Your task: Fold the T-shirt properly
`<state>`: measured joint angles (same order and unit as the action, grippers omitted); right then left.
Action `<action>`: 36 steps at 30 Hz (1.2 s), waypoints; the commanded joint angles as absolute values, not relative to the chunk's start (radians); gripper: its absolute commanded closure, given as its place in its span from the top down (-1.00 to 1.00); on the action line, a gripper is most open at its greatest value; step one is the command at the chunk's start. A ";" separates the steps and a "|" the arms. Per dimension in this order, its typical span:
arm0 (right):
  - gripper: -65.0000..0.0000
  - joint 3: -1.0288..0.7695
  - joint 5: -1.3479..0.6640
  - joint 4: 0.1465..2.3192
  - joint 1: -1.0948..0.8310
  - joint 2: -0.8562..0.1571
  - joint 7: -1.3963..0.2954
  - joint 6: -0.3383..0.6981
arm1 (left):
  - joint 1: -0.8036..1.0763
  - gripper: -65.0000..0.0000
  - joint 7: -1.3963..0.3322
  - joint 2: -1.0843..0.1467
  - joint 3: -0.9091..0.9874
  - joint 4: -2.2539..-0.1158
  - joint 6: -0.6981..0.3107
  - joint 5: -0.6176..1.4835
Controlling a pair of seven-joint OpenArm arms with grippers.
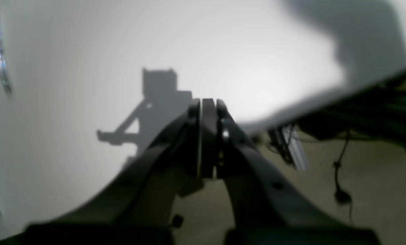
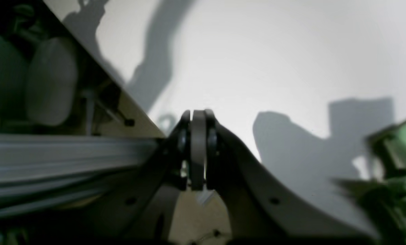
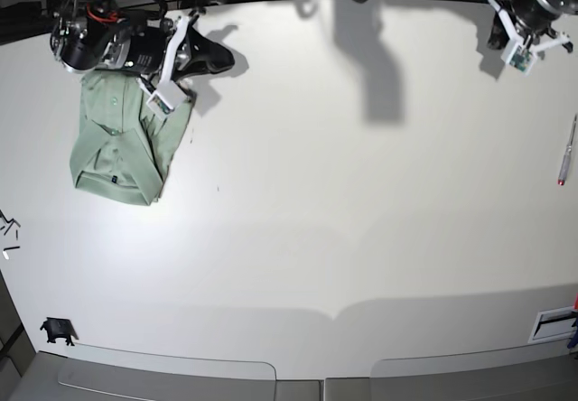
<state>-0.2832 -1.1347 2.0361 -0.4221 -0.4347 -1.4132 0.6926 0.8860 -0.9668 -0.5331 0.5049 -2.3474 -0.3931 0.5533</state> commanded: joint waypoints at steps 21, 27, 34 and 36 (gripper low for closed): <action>-1.00 -0.289 -1.113 2.048 -0.889 -0.595 -1.396 0.698 | 1.259 -1.00 -0.851 -0.421 0.509 -1.870 -0.389 0.670; -1.00 -0.286 -0.964 1.920 -0.902 -0.596 -1.308 0.698 | 1.091 -1.00 -0.788 -0.421 0.508 -1.486 -0.487 0.754; -1.00 -0.174 -0.828 1.565 -0.826 -0.595 -1.176 0.698 | 0.910 -1.00 -0.788 -0.421 0.469 -1.150 -0.559 0.785; -1.00 -0.104 -0.829 1.454 -0.788 -0.596 -1.166 0.698 | 0.881 -1.00 -0.787 -0.421 0.432 -1.100 -0.577 0.806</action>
